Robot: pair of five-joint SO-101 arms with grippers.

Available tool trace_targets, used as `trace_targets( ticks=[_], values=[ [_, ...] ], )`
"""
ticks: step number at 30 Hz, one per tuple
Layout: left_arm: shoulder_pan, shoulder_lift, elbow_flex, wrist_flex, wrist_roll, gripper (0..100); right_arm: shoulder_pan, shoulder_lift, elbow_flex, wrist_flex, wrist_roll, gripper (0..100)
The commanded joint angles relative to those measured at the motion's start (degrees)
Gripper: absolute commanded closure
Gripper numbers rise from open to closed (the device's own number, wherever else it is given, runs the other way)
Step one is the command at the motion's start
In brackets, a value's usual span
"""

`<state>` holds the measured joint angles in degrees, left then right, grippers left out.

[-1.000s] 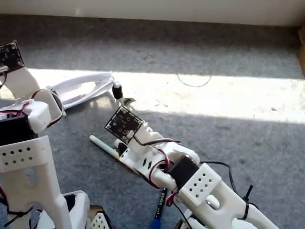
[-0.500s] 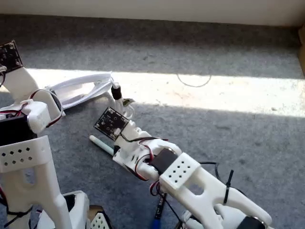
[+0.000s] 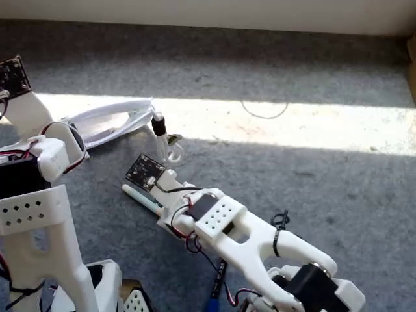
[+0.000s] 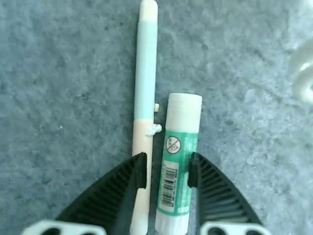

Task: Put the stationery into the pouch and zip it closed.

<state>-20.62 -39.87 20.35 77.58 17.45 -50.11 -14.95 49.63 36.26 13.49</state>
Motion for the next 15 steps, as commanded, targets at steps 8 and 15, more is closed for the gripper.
trace_targets(
  ticks=[8,15],
  values=[
    [-0.66,-1.71,-0.57,-1.58,0.79,100,2.24,6.64,-5.93,-0.66,6.42,85.4],
    [-0.66,-1.71,-0.66,-1.58,0.79,100,3.30,6.73,-6.37,10.95,17.76,98.8]
  ],
)
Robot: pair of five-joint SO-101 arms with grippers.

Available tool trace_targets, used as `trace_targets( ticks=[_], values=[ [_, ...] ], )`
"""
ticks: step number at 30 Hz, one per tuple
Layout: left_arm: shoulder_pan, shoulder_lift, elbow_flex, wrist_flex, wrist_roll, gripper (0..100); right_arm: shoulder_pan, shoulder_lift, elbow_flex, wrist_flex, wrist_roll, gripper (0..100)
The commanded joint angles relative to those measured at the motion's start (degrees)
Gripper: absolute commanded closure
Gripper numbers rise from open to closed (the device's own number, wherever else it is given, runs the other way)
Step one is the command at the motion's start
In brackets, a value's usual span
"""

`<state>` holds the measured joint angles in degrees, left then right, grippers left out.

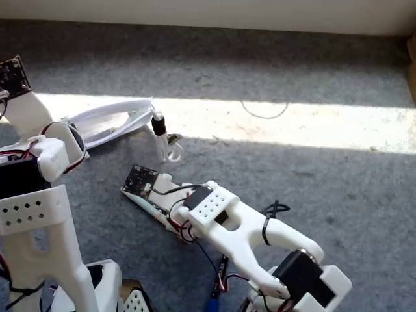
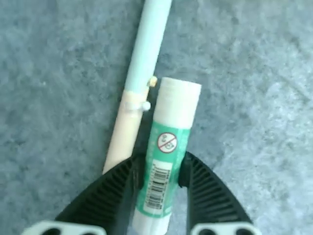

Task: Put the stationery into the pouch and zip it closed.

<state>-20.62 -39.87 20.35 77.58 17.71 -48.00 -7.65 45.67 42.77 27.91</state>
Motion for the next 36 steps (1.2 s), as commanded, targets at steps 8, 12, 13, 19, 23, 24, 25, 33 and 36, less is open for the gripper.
trace_targets(
  ticks=[8,12,13,19,23,24,25,33,36],
  values=[
    [-0.66,-1.71,-0.66,-1.58,0.53,100,6.02,-0.57,-2.42,11.56,11.52,99.4],
    [-0.66,-1.71,-0.66,-1.58,0.53,100,6.20,-0.75,-3.12,16.75,15.91,98.8],
    [-0.66,-1.71,-0.75,-1.58,0.53,100,6.11,-0.66,-4.53,18.24,16.18,98.8],
    [-0.66,-1.71,-0.75,-1.58,0.44,100,5.93,-0.31,-11.65,26.15,16.18,98.8],
    [-0.66,-1.71,-0.75,-1.58,0.44,100,4.00,-0.13,-12.53,25.98,16.18,98.8],
    [-0.66,-1.71,-0.75,-1.58,0.35,100,3.30,-0.13,-12.62,25.98,16.18,98.8],
    [-0.66,-1.71,-0.75,-1.58,0.35,100,2.68,-0.13,-12.62,25.98,16.18,98.8],
    [-0.66,-1.71,-0.75,-1.58,0.35,100,1.71,-0.04,-12.62,25.89,16.09,82.9],
    [-0.66,-1.71,-0.75,-1.58,0.35,100,1.45,-0.04,-12.62,25.89,16.09,80.6]
  ],
)
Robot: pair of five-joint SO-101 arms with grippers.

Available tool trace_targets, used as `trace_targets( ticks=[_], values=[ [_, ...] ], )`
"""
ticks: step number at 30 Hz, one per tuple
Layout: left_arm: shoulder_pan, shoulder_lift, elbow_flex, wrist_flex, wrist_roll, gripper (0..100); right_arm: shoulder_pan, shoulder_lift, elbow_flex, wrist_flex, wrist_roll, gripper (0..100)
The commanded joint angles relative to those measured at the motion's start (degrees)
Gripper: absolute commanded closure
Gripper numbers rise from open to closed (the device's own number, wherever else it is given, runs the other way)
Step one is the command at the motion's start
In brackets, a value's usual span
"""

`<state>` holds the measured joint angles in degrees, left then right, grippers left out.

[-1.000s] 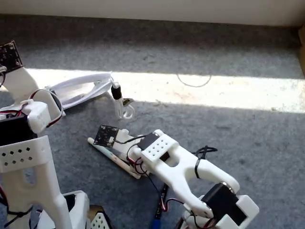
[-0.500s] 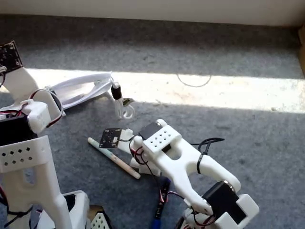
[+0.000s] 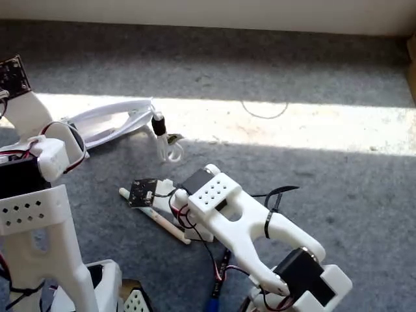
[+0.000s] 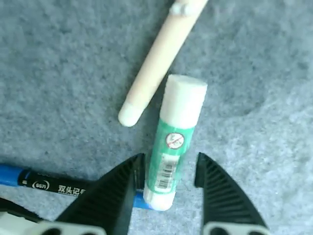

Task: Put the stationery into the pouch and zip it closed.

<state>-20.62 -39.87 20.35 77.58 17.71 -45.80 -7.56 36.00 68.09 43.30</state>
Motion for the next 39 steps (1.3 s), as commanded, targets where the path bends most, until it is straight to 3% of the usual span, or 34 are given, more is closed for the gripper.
trace_targets(
  ticks=[1,6,13,18,31,33,37,39],
  values=[
    [-0.66,-1.71,-0.75,-1.58,0.35,100,-0.84,-0.22,-2.95,0.57,0.70,80.7],
    [-0.66,-1.71,-0.75,-1.58,0.35,100,-0.84,-0.22,-3.30,0.40,0.70,80.7],
    [-0.66,-1.71,-0.75,-1.58,0.26,100,-2.42,-0.13,-0.31,-13.23,-6.86,80.7],
    [-0.66,-1.71,-0.75,-1.58,0.26,100,-5.41,-0.13,4.53,-18.33,-7.03,80.7],
    [-0.66,-1.71,-0.57,-1.58,0.26,100,-5.14,6.02,4.79,-18.51,-7.03,80.8],
    [-0.66,-1.71,-0.57,-1.58,0.26,100,-5.14,8.57,4.79,-18.42,-7.03,83.7],
    [-0.75,-1.71,-0.57,-1.58,0.26,100,-5.23,9.10,4.70,-18.42,-7.03,99.8],
    [-0.75,-1.71,-0.57,-1.58,0.26,100,-5.23,9.10,4.70,-18.42,-7.03,98.0]
  ],
)
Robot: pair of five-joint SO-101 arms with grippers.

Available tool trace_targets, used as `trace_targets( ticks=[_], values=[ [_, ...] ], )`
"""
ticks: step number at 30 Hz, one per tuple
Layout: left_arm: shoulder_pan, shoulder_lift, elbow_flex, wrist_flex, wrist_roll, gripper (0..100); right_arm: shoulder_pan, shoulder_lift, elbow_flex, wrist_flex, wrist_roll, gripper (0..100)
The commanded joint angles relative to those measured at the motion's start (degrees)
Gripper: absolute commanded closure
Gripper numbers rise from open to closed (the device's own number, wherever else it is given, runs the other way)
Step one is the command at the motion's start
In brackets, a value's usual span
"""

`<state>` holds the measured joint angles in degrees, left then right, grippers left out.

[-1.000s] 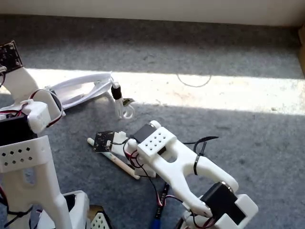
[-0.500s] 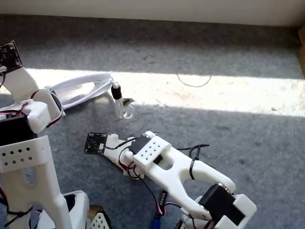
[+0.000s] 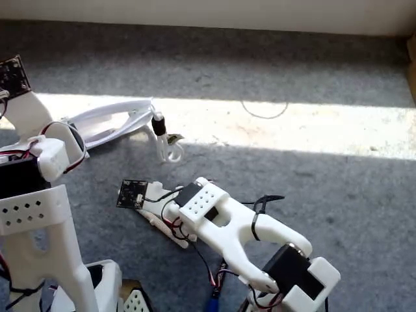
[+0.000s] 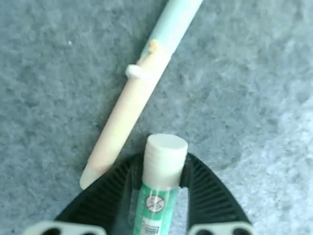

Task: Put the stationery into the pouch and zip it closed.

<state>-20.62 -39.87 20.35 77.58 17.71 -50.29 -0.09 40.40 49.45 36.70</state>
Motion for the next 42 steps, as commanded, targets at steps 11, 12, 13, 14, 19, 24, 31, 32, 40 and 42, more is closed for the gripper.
trace_targets(
  ticks=[11,12,13,14,19,24,31,32,40,42],
  values=[
    [-0.75,-1.71,-0.66,-1.58,0.26,100,-0.66,1.54,-8.84,12.44,-0.62,99.5],
    [-0.75,-1.71,-0.66,-1.58,0.26,100,-0.40,1.54,-10.51,14.73,-0.62,99.5],
    [-0.75,-1.71,-0.66,-1.58,0.26,100,-0.04,1.54,-11.82,16.66,-0.70,99.5],
    [-0.75,-1.71,-0.66,-1.58,0.26,100,0.31,1.54,-12.88,18.07,-0.70,99.5],
    [-0.84,-1.71,-0.66,-1.58,0.26,100,1.45,1.27,-15.08,21.32,-0.79,99.5],
    [-0.84,-1.71,-0.66,-1.58,0.26,100,1.27,-7.78,-14.37,21.49,-0.79,99.5],
    [-0.57,-1.80,-0.92,-1.49,0.26,100,3.82,-22.90,-5.32,15.69,-0.79,99.5],
    [-0.57,-1.80,-1.10,-1.49,0.26,100,3.82,-24.48,-3.74,13.85,-0.79,99.5],
    [4.35,-1.80,-1.10,-1.14,-3.25,100,3.91,-34.24,1.89,9.45,-0.79,99.5],
    [5.76,-1.80,-1.01,-1.14,-3.34,100,4.00,-35.91,1.89,9.54,-0.79,99.5]
  ],
)
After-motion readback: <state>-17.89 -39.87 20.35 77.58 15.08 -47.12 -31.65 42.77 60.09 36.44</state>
